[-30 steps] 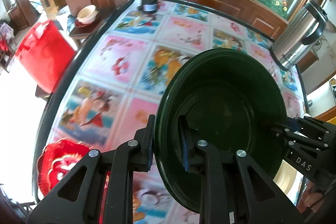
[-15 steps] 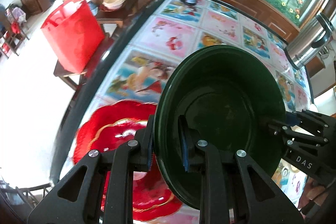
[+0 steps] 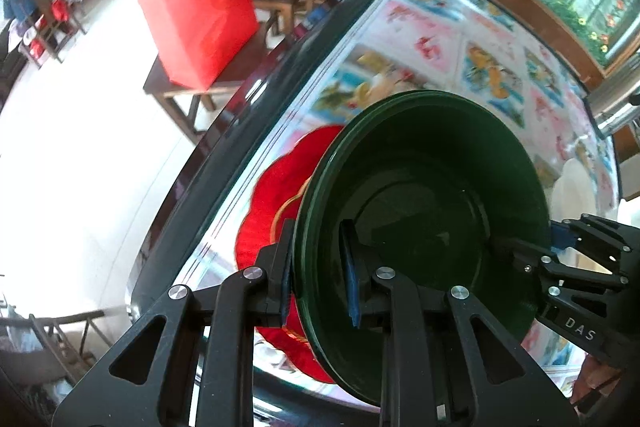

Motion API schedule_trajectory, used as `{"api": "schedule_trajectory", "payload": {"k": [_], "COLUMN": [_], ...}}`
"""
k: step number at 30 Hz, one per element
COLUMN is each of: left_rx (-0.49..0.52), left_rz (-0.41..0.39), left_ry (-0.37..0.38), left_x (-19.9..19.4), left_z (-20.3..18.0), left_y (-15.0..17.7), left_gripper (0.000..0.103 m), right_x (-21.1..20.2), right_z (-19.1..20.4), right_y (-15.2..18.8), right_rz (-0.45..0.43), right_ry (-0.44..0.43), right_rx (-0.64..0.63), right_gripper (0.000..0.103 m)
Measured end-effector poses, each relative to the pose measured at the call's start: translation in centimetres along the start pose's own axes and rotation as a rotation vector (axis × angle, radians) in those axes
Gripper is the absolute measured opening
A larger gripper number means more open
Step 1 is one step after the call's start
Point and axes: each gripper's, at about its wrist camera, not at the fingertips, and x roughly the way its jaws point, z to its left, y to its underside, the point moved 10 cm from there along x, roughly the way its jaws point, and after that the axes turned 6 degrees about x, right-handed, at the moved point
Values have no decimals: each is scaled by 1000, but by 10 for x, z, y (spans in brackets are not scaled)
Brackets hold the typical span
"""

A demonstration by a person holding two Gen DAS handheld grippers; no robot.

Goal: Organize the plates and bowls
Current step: 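Carry the green bowl with both tools over the stacked red plates, then lower the green bowl onto the red plates and open both tools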

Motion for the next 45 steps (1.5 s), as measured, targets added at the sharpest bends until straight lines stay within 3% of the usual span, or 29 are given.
{"api": "schedule_trajectory", "payload": {"k": [13,19,23,29,33,45], "left_rx": [-42,-24,-62,-63,-56,-54], "left_rz": [44,21,6,-41,-99,-157], "left_ry": [-31,-49,-3,5,-16,15], "left_x": [25,26,27,17,0,-25], "left_z": [29,27,28,26,27,11], "left_y": [22,21,23,21,14,-3], "left_gripper": [20,20,21,33,51,51], "right_x": [26,34,32,22,12,-23], "right_z": [25,25,25,29,34,27], "right_y": [2,0,-2,1,5,14], "right_rz": [44,40,24,9,-3,-63], "right_ry": [14,38,22,9,5,40], "right_rx": [-41,-57,-63,-85,-104,-131], "right_gripper": [36,39,39,48,54,61]}}
